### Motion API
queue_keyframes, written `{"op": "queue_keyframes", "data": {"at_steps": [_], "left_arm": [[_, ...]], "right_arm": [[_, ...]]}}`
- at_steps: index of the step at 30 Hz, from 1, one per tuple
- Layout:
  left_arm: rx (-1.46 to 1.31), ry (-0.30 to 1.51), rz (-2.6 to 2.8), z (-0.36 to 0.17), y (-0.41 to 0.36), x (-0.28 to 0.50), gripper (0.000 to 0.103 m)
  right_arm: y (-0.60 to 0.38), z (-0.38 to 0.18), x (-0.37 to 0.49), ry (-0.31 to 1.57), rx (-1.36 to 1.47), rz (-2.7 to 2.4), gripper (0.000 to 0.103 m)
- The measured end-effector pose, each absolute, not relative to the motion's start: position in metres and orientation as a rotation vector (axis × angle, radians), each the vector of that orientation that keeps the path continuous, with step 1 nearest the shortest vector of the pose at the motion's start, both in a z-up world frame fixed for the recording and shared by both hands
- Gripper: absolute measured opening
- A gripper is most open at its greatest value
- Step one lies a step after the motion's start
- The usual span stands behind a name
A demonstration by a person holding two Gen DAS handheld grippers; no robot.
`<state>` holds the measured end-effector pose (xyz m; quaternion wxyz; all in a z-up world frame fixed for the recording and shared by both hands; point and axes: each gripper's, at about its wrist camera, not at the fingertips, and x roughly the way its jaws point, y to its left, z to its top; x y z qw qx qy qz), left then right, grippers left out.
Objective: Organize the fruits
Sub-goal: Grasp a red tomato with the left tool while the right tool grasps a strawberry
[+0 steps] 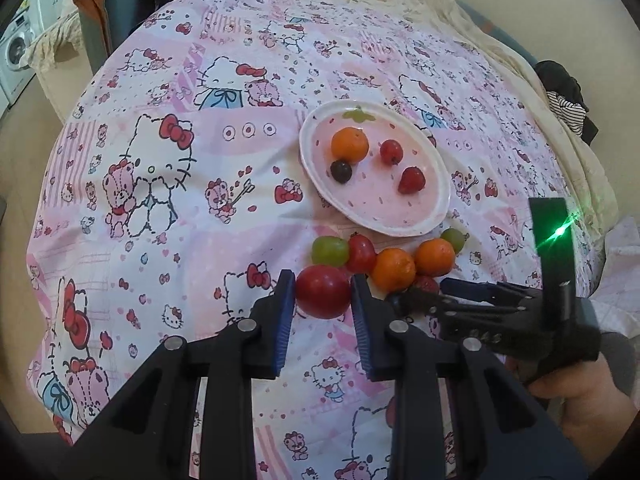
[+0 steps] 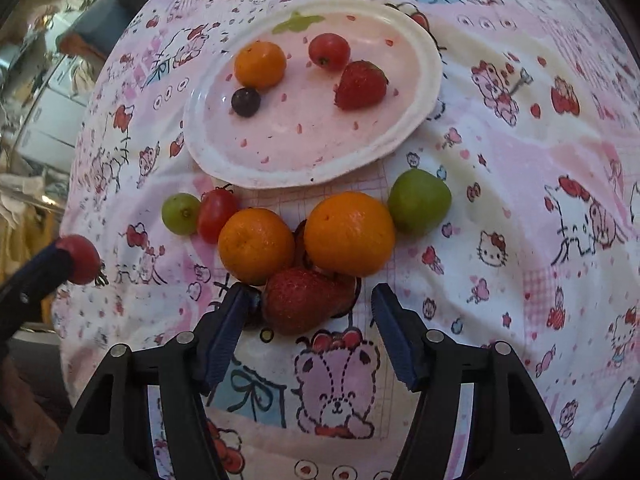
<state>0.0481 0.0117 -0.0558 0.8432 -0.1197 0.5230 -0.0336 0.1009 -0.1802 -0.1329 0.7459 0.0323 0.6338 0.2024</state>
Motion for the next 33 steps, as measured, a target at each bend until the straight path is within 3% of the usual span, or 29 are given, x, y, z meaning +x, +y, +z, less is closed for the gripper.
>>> {"op": "queue_keyframes", "data": {"at_steps": [5, 12, 29, 32, 33], "left_arm": [[-0.240, 1.098, -0.074, -0.055, 0.007, 0.050, 0.024], [-0.238, 1.092, -0.066, -0.055, 0.007, 0.050, 0.024], [-0.225, 1.101, -0.056, -0.059, 0.004, 0.051, 0.024], [-0.206, 1.097, -0.062, -0.058, -0.001, 0.051, 0.024], [-0.201, 1.097, -0.063, -0.058, -0.001, 0.051, 0.024]], "right_arm": [[-0.174, -0.134, 0.098, 1.372, -0.002, 0.464, 0.045], [-0.183, -0.128, 0.095, 1.369, 0.071, 0.500, 0.034], [-0.213, -0.110, 0.079, 1.360, 0.067, 0.404, 0.039], [-0.205, -0.110, 0.081, 1.341, 0.054, 0.407, 0.057], [-0.200, -0.110, 0.082, 1.331, 0.045, 0.409, 0.058]]}}
